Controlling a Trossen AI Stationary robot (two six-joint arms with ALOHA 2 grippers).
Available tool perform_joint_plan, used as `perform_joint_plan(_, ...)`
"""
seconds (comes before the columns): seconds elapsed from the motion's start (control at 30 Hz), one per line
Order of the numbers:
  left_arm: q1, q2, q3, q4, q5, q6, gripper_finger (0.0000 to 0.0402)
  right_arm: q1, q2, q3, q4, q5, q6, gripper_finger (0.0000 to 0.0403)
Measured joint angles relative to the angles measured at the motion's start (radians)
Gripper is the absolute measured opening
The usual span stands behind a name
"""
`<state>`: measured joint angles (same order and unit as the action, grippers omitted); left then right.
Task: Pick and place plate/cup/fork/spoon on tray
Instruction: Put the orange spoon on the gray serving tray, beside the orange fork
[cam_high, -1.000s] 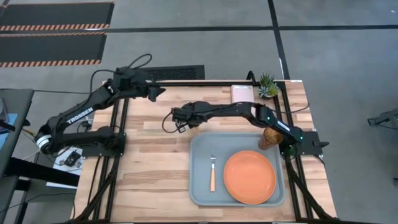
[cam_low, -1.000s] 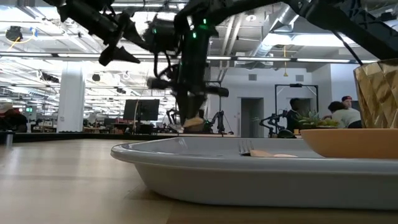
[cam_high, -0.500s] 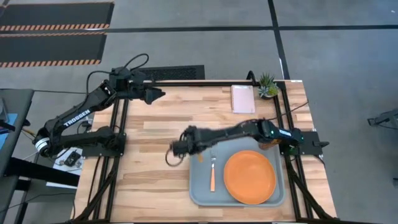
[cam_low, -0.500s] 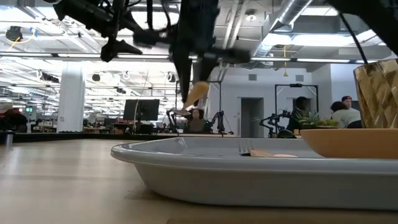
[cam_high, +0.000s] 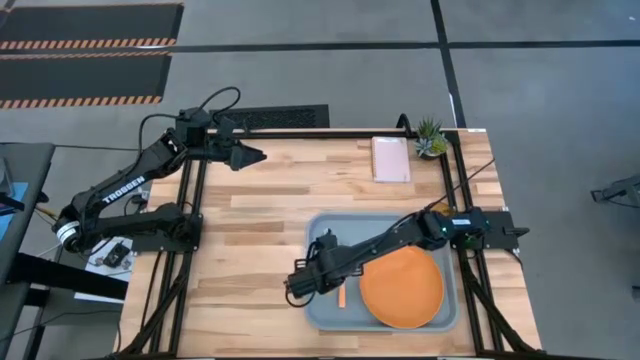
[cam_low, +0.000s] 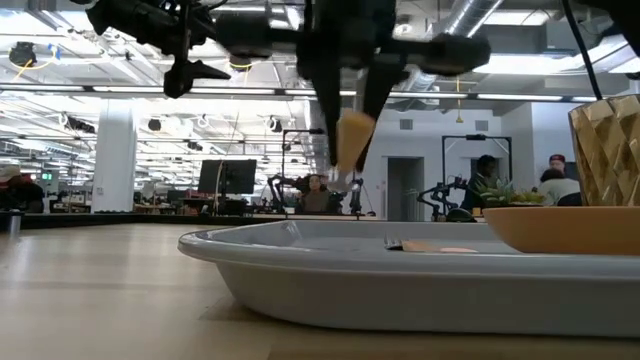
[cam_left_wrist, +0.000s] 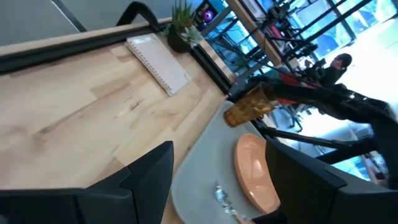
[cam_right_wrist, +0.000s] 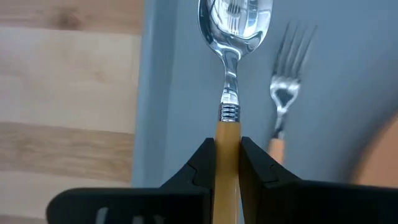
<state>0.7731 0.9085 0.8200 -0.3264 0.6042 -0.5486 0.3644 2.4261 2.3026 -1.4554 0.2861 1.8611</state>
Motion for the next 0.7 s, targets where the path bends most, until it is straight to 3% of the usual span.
perform_joint_plan(0.2, 0.0, 0.0, 0.0, -0.001, 0.013, -0.017, 0.024, 0.013, 0.059, 0.0, 0.099, -0.042, 0.011, 0.0049)
perform_joint_plan(0.5, 0.0, 0.0, 0.0, 0.001, 0.005, -0.021, 0.024, 0.032, 0.061, -0.001, -0.023, -0.03, 0.114, 0.0049)
perform_joint_plan(0.7, 0.0, 0.0, 0.0, 0.003, -0.002, -0.021, 0.024, 0.034, 0.064, 0.0, 0.029, -0.03, 0.106, 0.0049)
